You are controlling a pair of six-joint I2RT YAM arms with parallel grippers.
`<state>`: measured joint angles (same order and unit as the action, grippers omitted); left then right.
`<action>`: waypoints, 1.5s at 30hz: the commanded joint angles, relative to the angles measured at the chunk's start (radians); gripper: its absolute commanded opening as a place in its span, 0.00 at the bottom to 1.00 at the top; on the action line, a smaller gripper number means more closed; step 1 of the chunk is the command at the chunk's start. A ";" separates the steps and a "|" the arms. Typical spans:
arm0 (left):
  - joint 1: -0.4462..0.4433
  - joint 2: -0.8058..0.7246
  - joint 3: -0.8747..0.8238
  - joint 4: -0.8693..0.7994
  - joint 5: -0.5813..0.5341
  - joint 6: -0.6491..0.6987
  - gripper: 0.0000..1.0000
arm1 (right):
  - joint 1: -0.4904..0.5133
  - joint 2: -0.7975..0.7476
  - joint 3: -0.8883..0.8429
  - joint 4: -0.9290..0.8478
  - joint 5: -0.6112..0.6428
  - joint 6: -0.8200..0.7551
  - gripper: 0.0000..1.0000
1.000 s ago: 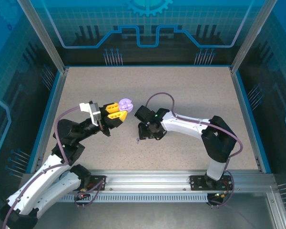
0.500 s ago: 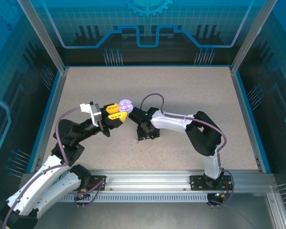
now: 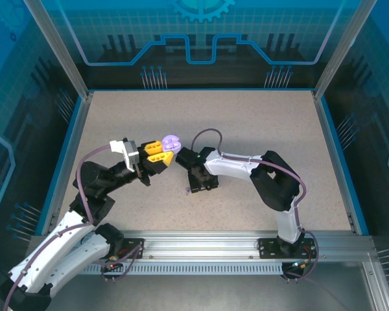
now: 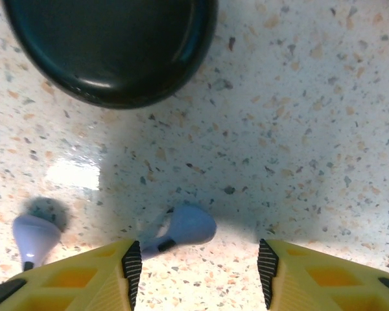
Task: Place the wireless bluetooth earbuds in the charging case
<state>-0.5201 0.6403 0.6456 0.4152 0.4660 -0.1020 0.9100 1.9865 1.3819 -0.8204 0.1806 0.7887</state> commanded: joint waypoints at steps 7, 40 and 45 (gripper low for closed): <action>-0.003 -0.014 -0.002 0.004 -0.028 0.006 0.00 | 0.009 -0.007 -0.022 -0.041 0.018 -0.004 0.50; -0.003 -0.037 0.003 -0.045 -0.051 0.014 0.00 | -0.059 0.078 0.166 -0.114 -0.124 -0.491 0.48; -0.004 -0.034 0.002 -0.044 -0.052 0.015 0.00 | -0.059 0.095 0.165 -0.100 -0.141 -0.491 0.43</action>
<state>-0.5201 0.6186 0.6456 0.3630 0.4328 -0.1017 0.8570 2.0556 1.5208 -0.9005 0.0685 0.3092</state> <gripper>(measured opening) 0.207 0.438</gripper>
